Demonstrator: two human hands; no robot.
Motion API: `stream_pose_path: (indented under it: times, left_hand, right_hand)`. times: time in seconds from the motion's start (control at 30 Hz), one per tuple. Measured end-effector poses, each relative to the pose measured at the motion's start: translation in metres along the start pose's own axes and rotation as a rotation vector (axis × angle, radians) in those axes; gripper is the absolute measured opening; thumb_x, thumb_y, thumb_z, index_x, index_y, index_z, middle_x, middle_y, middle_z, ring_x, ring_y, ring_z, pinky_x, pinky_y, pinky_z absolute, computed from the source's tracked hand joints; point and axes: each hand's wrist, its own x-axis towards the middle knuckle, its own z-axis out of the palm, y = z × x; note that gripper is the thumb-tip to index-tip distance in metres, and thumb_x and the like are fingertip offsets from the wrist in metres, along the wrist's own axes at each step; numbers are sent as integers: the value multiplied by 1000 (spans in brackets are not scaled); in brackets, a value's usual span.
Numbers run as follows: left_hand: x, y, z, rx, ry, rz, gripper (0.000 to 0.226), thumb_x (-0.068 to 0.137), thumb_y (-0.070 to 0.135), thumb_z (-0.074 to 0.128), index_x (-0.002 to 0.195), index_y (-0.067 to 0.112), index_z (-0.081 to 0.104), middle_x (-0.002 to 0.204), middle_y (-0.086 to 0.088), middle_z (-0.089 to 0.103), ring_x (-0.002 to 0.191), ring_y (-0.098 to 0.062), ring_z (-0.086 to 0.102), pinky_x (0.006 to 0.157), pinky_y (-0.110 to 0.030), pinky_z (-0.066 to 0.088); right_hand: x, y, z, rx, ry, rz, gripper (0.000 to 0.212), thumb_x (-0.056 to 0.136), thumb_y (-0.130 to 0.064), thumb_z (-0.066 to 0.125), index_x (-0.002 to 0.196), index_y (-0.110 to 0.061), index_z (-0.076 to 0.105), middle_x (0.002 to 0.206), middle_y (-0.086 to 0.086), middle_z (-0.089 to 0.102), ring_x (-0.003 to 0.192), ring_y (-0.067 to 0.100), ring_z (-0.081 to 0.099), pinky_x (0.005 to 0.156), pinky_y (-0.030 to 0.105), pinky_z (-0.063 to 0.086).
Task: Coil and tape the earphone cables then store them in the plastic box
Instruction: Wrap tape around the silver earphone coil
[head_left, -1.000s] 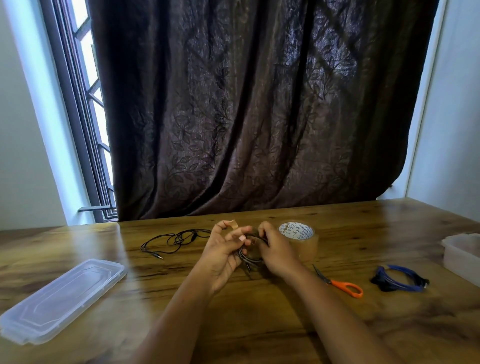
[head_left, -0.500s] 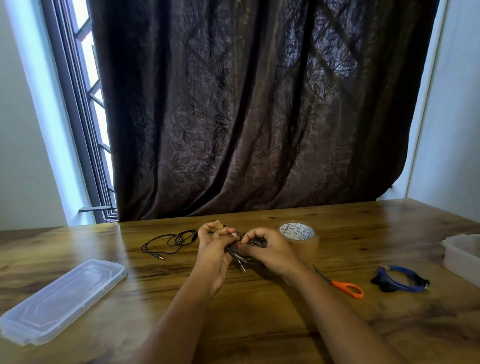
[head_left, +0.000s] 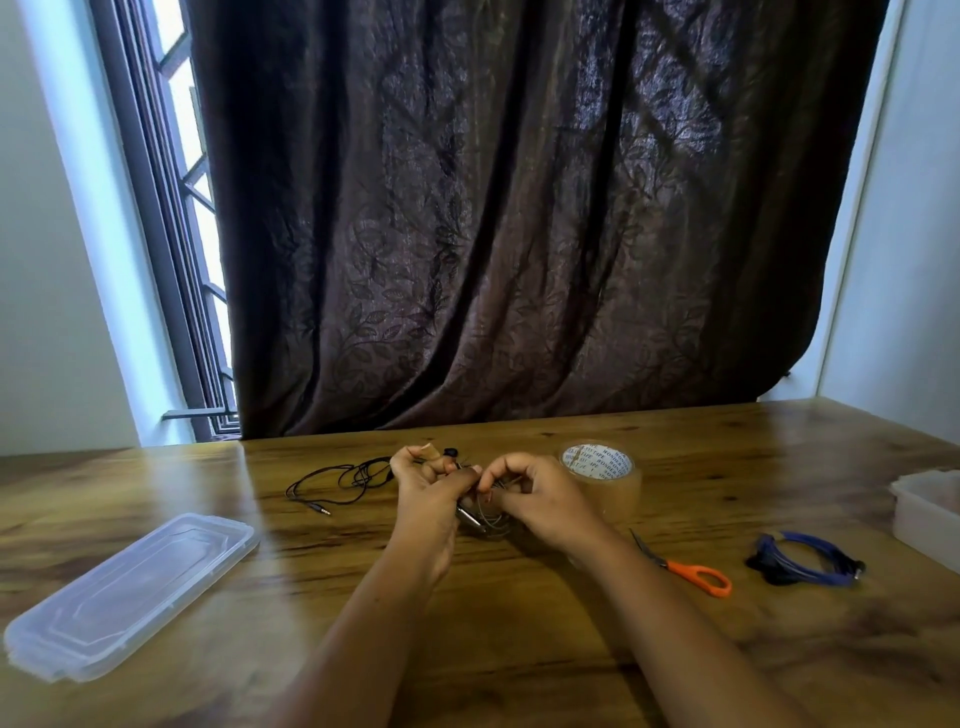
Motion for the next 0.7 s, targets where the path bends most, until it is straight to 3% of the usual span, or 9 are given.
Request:
stream_pose_path:
  times: [0.13, 0.3, 0.47, 0.53, 0.63, 0.7]
  left_hand:
    - [1, -2, -3, 65, 4, 8, 47, 84, -20, 48, 100, 23, 35, 86, -5, 45, 75, -16, 51, 69, -31, 47]
    - [2, -3, -4, 81, -62, -2, 49, 83, -19, 52, 99, 24, 35, 86, -5, 45, 79, -18, 52, 77, -36, 49]
    - [3, -4, -6, 73, -95, -10, 51, 83, -15, 57, 101, 27, 35, 89, -3, 47, 87, -22, 54, 78, -41, 50]
    - [3, -4, -6, 87, -96, -3, 51, 83, -14, 58, 100, 27, 35, 88, -3, 47, 87, -22, 53, 75, -40, 51]
    - [2, -3, -4, 95, -99, -8, 53, 81, -16, 59, 101, 26, 34, 90, -4, 47, 82, -22, 57, 62, -33, 56]
    - [1, -3, -3, 107, -104, -16, 55, 80, -18, 59, 101, 26, 34, 93, -6, 47, 83, -26, 59, 62, -34, 57]
  right_hand:
    - [0, 1, 1, -6, 2, 32, 15, 85, -9, 66, 87, -24, 67, 80, -6, 67, 68, 6, 57, 62, 20, 46]
    - [3, -1, -4, 65, 56, 86, 22, 86, -23, 69, 102, -30, 55, 94, 9, 67, 86, 21, 68, 78, 39, 54]
    - [1, 3, -10, 111, -41, 124, 37, 77, -16, 78, 106, -27, 57, 93, 13, 69, 86, 23, 69, 78, 39, 54]
    - [2, 3, -9, 93, -32, 125, 34, 79, -10, 75, 104, -25, 58, 90, 11, 67, 81, 21, 67, 74, 38, 53]
    - [4, 2, -6, 102, 24, 90, 27, 82, -5, 69, 100, -23, 59, 85, 4, 64, 81, 20, 67, 80, 44, 54]
    - [5, 2, -6, 126, 52, 74, 22, 83, -4, 69, 96, -19, 60, 84, 3, 62, 80, 21, 68, 81, 45, 55]
